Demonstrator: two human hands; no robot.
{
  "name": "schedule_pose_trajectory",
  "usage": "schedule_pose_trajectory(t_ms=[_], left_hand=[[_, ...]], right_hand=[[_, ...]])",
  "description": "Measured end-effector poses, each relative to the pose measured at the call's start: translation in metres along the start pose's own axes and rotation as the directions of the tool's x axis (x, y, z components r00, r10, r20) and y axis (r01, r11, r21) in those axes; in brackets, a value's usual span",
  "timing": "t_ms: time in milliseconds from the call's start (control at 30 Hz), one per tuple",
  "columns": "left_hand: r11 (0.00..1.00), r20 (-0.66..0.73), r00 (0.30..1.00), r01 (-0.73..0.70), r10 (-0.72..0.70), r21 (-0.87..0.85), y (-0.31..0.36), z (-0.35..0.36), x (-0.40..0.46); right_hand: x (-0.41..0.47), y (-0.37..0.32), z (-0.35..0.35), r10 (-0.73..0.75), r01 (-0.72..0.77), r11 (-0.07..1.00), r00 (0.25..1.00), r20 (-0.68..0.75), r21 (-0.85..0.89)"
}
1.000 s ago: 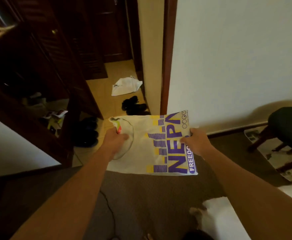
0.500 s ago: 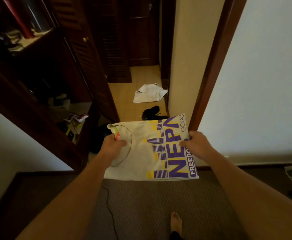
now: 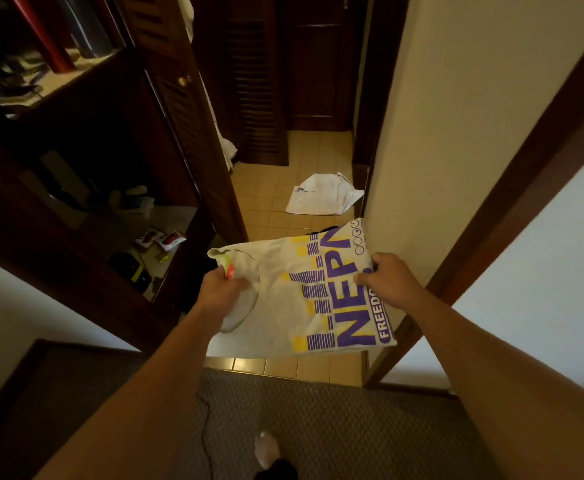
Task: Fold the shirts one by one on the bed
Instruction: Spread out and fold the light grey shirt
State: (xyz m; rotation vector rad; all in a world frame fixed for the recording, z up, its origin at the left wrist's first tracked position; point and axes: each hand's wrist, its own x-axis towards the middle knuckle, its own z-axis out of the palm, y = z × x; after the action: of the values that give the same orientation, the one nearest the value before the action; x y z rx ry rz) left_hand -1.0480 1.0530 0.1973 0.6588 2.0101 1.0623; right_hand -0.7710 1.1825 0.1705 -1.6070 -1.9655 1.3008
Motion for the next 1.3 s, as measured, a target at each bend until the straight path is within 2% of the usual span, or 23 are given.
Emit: schedule_pose_trajectory(t_ms=[500, 767, 1067, 1300], left_hand=[[0.995, 0.095, 0.990, -0.105, 0.104, -0.002, 0.098, -0.015, 0.226], [0.990, 0.159, 0.980, -0.130, 0.119, 0.056, 0.155, -0.009, 0.328], [0.991, 0.171, 0.980, -0.113, 0.100, 0.068, 0.215, 0.044, 0.437], [0.991, 0.175, 0.982, -0.095, 0.076, 0.099, 0.274, 0.080, 0.524]], right_hand=[[0.205, -0.079, 0.018, 0.031, -0.029, 0.999, 0.996, -0.086, 0.030], [0.291, -0.098, 0.008, 0.038, -0.045, 0.997, 0.992, -0.118, -0.057], [0.410, -0.108, -0.035, 0.045, -0.050, 0.997, 0.995, -0.084, -0.055], [0.526, -0.132, -0.085, 0.019, -0.022, 0.976, 1.000, -0.017, -0.215]])
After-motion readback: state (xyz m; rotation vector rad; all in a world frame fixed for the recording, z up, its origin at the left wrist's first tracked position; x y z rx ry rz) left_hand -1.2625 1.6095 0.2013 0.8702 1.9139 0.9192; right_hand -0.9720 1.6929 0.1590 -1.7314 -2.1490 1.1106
